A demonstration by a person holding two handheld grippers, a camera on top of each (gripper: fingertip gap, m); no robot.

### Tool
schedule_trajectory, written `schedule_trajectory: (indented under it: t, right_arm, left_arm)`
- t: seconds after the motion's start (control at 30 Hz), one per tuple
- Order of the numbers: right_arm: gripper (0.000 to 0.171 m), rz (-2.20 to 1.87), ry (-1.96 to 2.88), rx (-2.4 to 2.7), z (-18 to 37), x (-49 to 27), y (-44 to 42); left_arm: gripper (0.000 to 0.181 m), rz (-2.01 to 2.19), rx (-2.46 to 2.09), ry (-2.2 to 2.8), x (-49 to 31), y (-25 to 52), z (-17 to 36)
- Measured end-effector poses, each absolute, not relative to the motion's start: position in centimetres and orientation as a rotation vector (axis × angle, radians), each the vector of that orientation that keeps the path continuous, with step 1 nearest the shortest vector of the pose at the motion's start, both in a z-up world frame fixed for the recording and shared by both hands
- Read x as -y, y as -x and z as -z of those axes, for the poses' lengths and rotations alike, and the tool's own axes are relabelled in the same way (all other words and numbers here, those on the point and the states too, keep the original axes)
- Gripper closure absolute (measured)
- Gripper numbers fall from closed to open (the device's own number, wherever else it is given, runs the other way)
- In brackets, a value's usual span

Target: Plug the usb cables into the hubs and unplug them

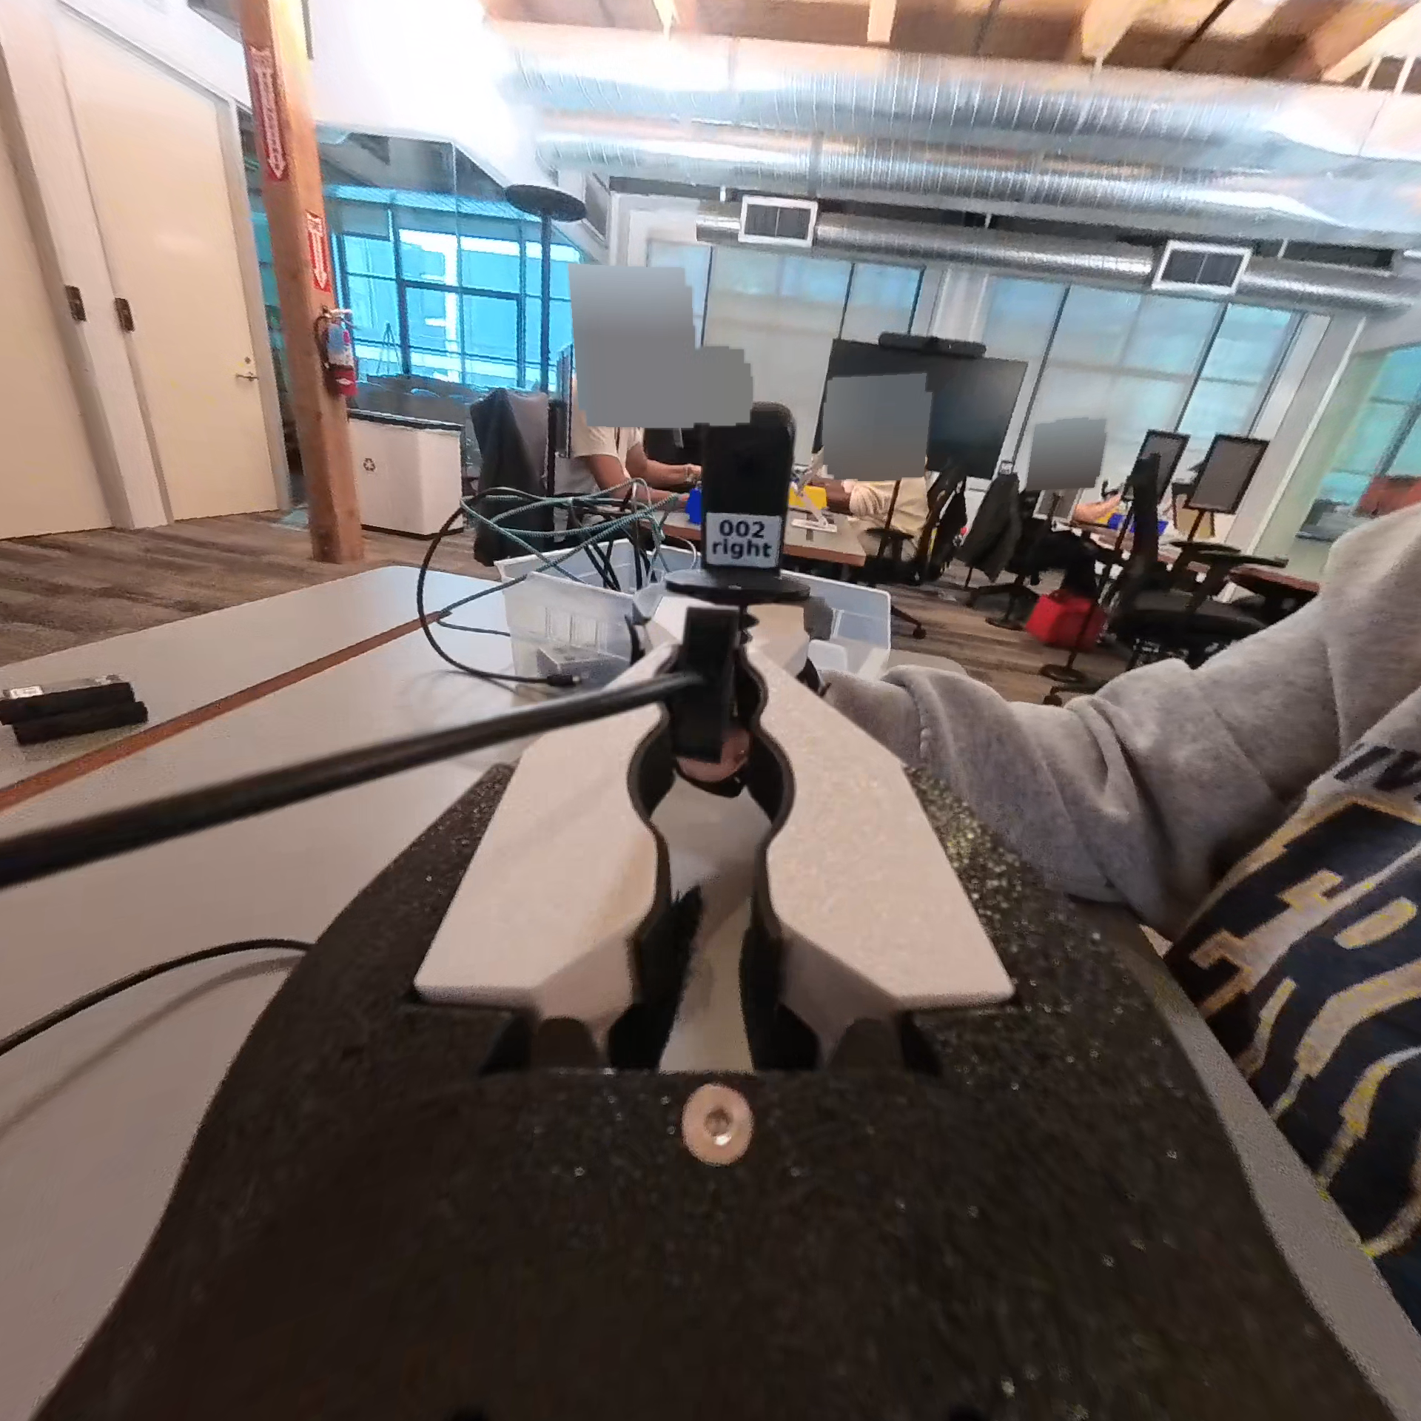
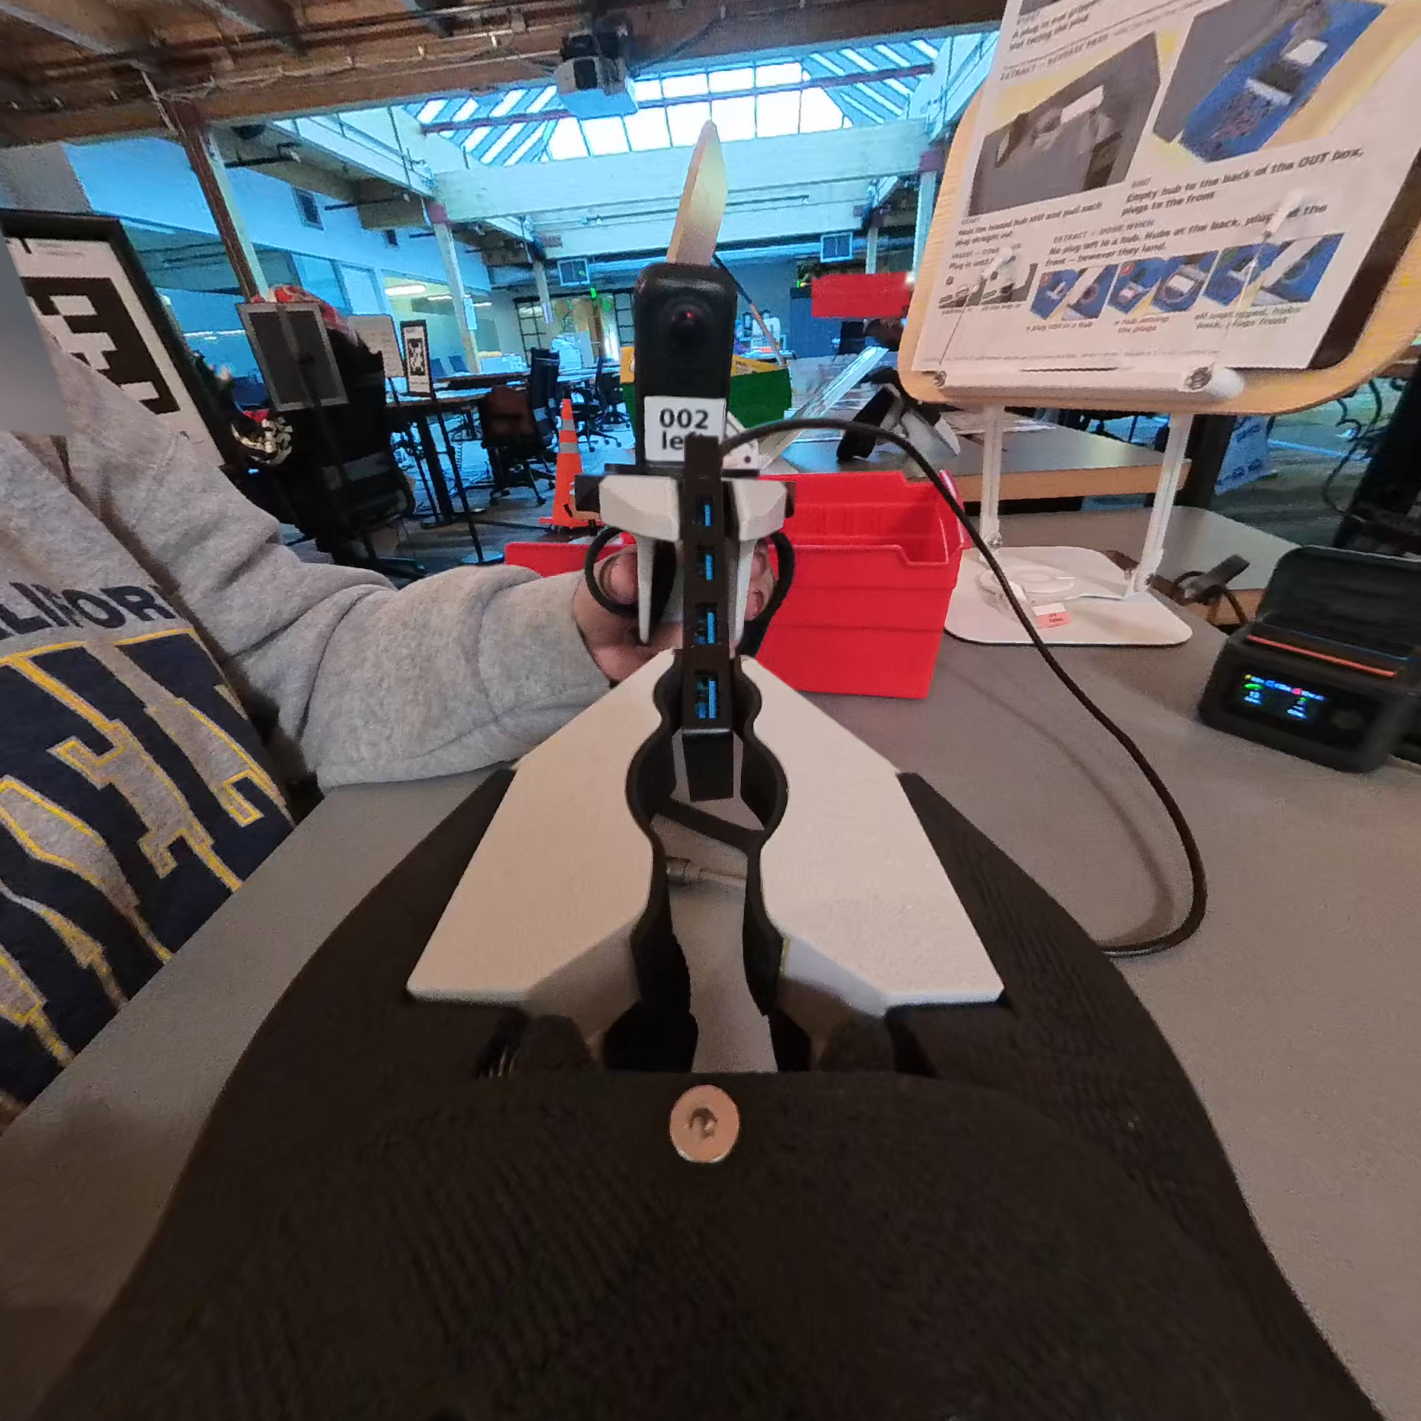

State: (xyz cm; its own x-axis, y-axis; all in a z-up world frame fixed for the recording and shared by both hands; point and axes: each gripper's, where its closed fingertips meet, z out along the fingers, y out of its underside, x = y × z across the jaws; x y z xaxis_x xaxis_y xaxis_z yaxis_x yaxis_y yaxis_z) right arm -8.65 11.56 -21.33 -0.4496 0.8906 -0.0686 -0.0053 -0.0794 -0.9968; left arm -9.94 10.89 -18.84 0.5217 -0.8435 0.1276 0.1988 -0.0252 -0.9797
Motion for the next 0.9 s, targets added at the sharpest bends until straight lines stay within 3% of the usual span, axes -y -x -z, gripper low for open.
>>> schedule_trajectory:
  t: [0.27, 0.43, 0.6, 0.73, 0.9]
  right_arm:
    - [0.161, -1.597, 1.016, 1.478, 21.5, -11.9, 8.7]
    - [0.133, -1.473, 1.141, 1.322, 21.4, -15.2, 9.1]
    - [0.141, -1.199, 1.287, 1.439, 24.9, -17.0, 9.3]
    - [0.143, -1.04, 1.395, 1.74, 29.9, -15.1, 9.9]
    - [0.146, -0.912, 1.319, 1.948, 32.2, -12.0, 11.7]
  left_arm:
    - [0.172, 0.889, -0.657, 1.368, -11.0, 10.0, 19.5]
    - [0.173, 0.598, -0.582, 1.358, -12.7, 11.6, 19.4]
    - [0.172, 0.301, -0.447, 1.344, -14.1, 15.0, 19.1]
    - [0.172, 0.225, -0.42, 1.334, -14.2, 15.7, 19.0]
    - [0.173, 0.162, -0.438, 1.341, -14.4, 15.8, 19.4]
